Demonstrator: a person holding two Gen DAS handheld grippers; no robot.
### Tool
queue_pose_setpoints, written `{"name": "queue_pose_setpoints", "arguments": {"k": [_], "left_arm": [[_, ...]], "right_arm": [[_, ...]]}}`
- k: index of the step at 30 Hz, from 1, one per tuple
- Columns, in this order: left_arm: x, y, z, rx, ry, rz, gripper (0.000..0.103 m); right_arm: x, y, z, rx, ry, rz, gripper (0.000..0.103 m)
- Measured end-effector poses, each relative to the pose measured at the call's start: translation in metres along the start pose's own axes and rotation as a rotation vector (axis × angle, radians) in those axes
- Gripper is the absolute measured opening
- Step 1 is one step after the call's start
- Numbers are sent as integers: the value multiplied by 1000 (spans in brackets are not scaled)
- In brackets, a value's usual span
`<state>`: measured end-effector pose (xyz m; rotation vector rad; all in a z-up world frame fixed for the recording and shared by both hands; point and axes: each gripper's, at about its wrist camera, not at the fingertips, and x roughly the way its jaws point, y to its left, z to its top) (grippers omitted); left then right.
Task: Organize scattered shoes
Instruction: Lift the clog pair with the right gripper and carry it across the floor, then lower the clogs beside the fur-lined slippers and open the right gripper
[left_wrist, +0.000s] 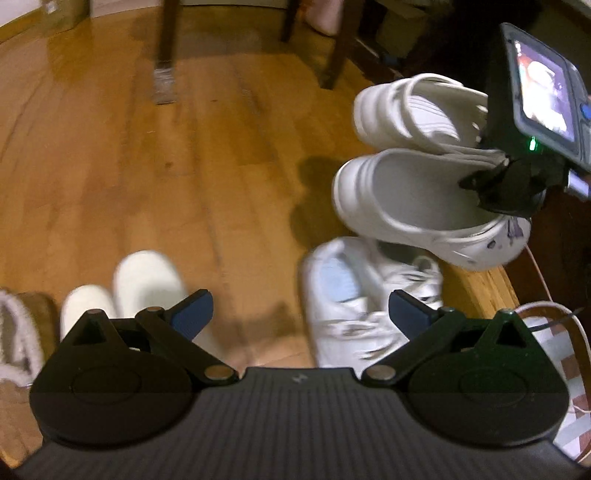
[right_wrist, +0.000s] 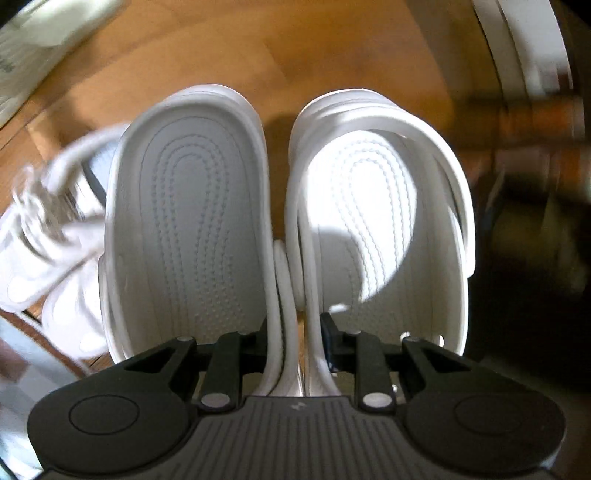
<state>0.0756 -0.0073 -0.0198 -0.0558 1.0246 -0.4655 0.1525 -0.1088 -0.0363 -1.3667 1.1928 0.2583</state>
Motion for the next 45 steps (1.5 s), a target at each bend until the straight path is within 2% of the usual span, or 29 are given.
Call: {"name": "queue_pose_setpoints", "arguments": {"k": [2, 4, 7, 10, 11, 12, 16, 17, 20, 23, 27, 28, 29, 31, 33, 35, 44, 45], "left_arm": [[-7, 29, -3, -41, -21, 2, 103], [-12, 57, -7, -81, -43, 17, 103], [-17, 97, -15, -132, -62, 40, 103], [-20, 145, -28, -211, -68, -30, 103], [-20, 157, -32, -235, -80, -27, 103], [-19, 169, -35, -256, -91, -17, 103], [-14, 197, -44, -286, -93, 87, 103], [-14, 200, -45, -287, -102, 95, 103], [-16, 208, -47, -277, -134, 95, 103], [-17, 214, -50, -289, -158, 86, 103], [-10, 230, -44, -299, -176, 73, 103], [-9, 232, -40, -292, -178, 74, 103], [-8, 233, -36, -282, -179, 70, 103], [-6, 237, -28, -259, -184, 64, 103], [-1, 237, -21, -228, -199, 59, 103], [1, 236, -19, -222, -208, 51, 103], [3, 245, -27, -258, -188, 45, 103], [3, 245, -26, -259, -188, 47, 103]], "right_arm": [[-12, 8, 29, -90, -44, -68, 24], [-28, 22, 73, -236, -110, -183, 24], [-43, 39, 115, -444, -214, -302, 24], [-49, 55, 142, -632, -312, -434, 24], [-51, 61, 152, -696, -349, -485, 24], [-52, 64, 169, -759, -388, -540, 24], [-49, 73, 199, -1021, -540, -713, 24], [-47, 74, 202, -1072, -564, -744, 24], [-30, 70, 216, -1352, -646, -860, 24], [-14, 61, 235, -1511, -658, -932, 24], [-1, 52, 256, -1622, -707, -892, 28], [3, 50, 260, -1647, -722, -884, 35], [4, 47, 260, -1658, -757, -856, 51], [6, 42, 261, -1676, -826, -798, 52], [-11, 35, 259, -1513, -838, -717, 56], [-28, 28, 256, -1350, -846, -637, 67], [-104, -2, 246, -618, -820, -277, 78], [-110, -2, 234, -521, -796, -203, 79]]}}
